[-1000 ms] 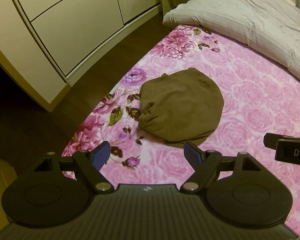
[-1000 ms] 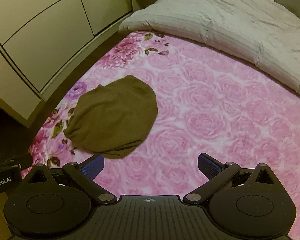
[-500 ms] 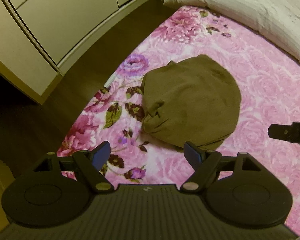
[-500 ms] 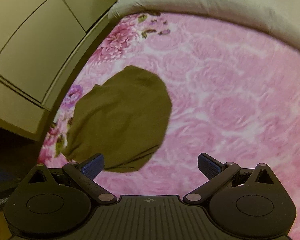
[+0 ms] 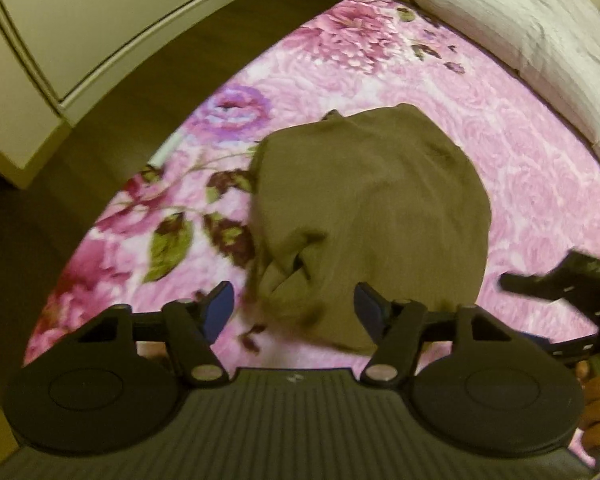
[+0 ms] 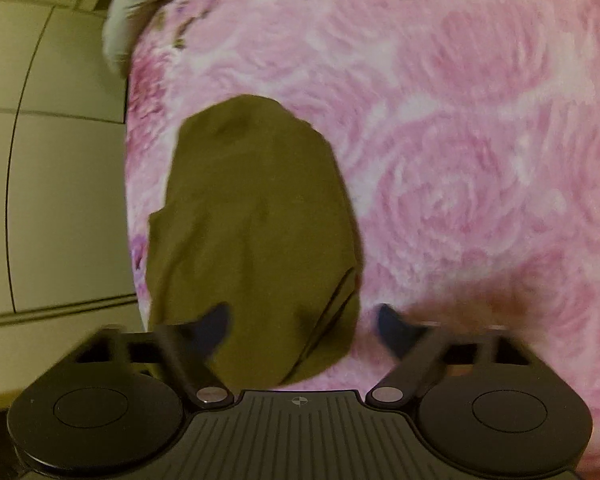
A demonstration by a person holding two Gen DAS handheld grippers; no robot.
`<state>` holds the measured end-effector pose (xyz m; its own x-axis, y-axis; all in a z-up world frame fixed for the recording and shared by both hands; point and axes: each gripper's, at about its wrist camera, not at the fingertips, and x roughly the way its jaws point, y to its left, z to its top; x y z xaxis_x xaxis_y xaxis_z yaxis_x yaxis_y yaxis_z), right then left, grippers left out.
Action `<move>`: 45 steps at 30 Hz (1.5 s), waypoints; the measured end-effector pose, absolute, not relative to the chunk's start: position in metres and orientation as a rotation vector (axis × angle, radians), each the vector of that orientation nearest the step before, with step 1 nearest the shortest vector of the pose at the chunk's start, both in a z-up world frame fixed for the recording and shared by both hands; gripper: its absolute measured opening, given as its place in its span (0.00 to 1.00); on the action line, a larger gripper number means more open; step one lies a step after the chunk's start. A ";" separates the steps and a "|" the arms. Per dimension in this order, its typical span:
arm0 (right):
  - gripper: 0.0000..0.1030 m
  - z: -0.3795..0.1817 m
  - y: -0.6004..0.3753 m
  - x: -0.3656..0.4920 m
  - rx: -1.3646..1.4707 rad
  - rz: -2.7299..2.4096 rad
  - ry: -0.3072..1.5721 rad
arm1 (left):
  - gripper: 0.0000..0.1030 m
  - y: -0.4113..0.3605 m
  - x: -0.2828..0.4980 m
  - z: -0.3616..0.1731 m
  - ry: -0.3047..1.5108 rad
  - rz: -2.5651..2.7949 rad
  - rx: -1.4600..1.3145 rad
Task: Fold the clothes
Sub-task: 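Grasp the olive-green sweater with both grippers and lift it, then shake the sweater out and lay it flat, opening both grippers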
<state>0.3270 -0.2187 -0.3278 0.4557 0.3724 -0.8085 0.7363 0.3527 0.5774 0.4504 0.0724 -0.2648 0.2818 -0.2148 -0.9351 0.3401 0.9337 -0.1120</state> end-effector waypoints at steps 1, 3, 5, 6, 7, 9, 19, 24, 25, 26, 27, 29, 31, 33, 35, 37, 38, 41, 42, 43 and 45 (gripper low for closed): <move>0.75 -0.335 -0.220 0.329 1.262 -0.327 1.140 | 0.59 0.071 0.453 -0.270 1.233 -0.383 0.109; 0.75 -0.348 -0.221 0.332 1.265 -0.339 1.134 | 0.56 0.070 0.460 -0.282 1.245 -0.399 0.079; 0.61 -0.357 -0.219 0.337 1.248 -0.335 1.131 | 0.47 0.070 0.466 -0.293 1.258 -0.410 0.047; 0.55 -0.360 -0.218 0.340 1.244 -0.328 1.131 | 0.43 0.070 0.468 -0.297 1.258 -0.414 0.035; 0.47 -0.364 -0.216 0.342 1.241 -0.320 1.132 | 0.37 0.070 0.469 -0.300 1.257 -0.418 0.035; 0.34 -0.369 -0.214 0.347 1.226 -0.306 1.132 | 0.23 0.069 0.471 -0.302 1.251 -0.431 0.046; 0.03 -0.277 -0.229 0.324 1.072 -0.189 0.894 | 0.05 0.056 0.450 -0.225 1.057 -0.601 0.026; 0.03 -0.196 -0.266 0.285 1.030 -0.187 0.657 | 0.04 0.019 0.412 -0.149 0.893 -0.770 0.022; 0.03 -0.176 -0.274 0.276 1.011 -0.191 0.604 | 0.04 0.009 0.401 -0.133 0.859 -0.805 0.026; 0.03 -0.156 -0.283 0.265 0.991 -0.196 0.550 | 0.04 -0.001 0.389 -0.117 0.821 -0.839 0.026; 0.03 -0.135 -0.292 0.253 0.974 -0.196 0.496 | 0.04 -0.012 0.376 -0.100 0.782 -0.874 0.025; 0.03 -0.093 -0.312 0.226 0.940 -0.193 0.390 | 0.04 -0.031 0.347 -0.066 0.700 -0.937 0.016; 0.03 -0.053 -0.330 0.193 0.901 -0.191 0.286 | 0.04 -0.051 0.308 -0.034 0.631 -1.020 0.004; 0.03 -0.016 -0.347 0.151 0.859 -0.190 0.194 | 0.04 -0.072 0.261 -0.007 0.580 -1.125 -0.005; 0.03 0.009 -0.362 0.100 0.815 -0.231 0.139 | 0.05 -0.093 0.214 0.020 0.527 -1.230 -0.014; 0.04 0.028 -0.378 0.045 0.775 -0.277 0.119 | 0.13 -0.117 0.159 0.023 0.598 -1.362 -0.032; 0.06 0.030 -0.386 0.020 0.770 -0.318 0.166 | 0.32 -0.130 0.133 0.016 0.663 -1.404 -0.011; 0.89 0.020 -0.406 -0.050 0.734 -0.541 0.380 | 0.40 -0.162 0.065 -0.013 0.843 -1.453 0.099; 0.89 0.010 -0.407 -0.071 0.691 -0.603 0.456 | 0.41 -0.168 0.048 -0.025 0.885 -1.420 0.153; 0.89 0.000 -0.407 -0.091 0.641 -0.655 0.535 | 0.41 -0.174 0.031 -0.037 0.926 -1.386 0.207; 0.89 -0.024 -0.404 -0.129 0.551 -0.740 0.694 | 0.41 -0.177 0.013 -0.062 1.016 -1.272 0.307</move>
